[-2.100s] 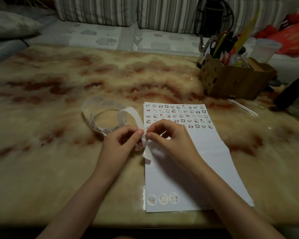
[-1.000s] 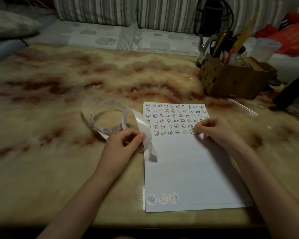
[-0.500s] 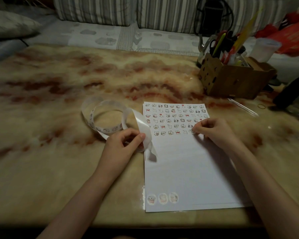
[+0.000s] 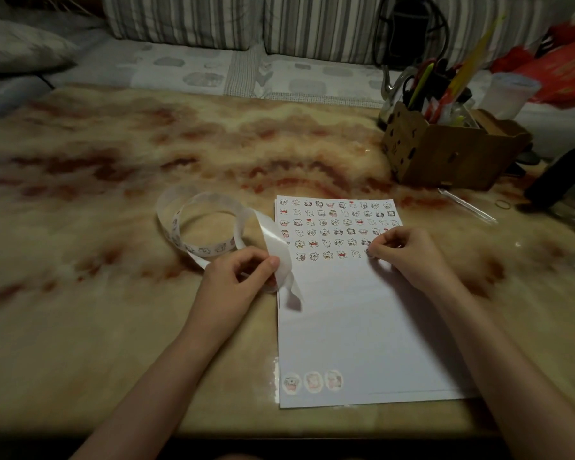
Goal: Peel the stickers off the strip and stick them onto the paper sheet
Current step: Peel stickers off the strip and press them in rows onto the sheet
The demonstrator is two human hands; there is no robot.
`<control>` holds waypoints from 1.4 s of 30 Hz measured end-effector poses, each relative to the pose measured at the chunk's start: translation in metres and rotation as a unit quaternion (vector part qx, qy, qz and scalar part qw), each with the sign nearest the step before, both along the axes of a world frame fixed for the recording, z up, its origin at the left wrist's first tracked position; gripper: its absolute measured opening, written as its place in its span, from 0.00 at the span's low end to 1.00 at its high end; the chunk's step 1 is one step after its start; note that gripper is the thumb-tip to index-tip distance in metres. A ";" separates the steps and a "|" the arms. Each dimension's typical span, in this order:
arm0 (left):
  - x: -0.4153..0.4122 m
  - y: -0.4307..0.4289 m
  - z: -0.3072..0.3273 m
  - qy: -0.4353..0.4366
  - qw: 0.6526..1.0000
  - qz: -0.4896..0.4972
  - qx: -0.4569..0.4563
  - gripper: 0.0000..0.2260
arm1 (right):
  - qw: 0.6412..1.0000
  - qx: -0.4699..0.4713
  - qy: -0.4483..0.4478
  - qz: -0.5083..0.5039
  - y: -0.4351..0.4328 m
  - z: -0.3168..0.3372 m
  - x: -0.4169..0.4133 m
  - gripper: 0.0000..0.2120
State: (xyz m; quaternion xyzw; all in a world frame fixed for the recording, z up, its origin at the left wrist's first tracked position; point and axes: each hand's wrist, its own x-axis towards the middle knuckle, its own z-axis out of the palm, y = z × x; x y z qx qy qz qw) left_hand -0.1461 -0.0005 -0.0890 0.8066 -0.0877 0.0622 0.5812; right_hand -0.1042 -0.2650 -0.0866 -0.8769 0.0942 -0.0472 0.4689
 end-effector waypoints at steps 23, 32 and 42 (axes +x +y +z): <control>-0.001 0.000 0.001 0.008 1.000 0.001 -0.003 0.07 | 0.999 -0.030 -0.020 -0.002 -0.003 -0.008 0.003 0.08; -0.002 -0.002 0.004 0.019 0.995 0.024 -0.091 0.06 | 0.998 -0.045 -0.025 -0.022 0.001 -0.006 0.005 0.06; -0.001 0.000 0.005 -0.024 0.993 0.060 -0.097 0.05 | 0.960 0.083 -0.139 0.228 0.100 0.019 -0.040 0.04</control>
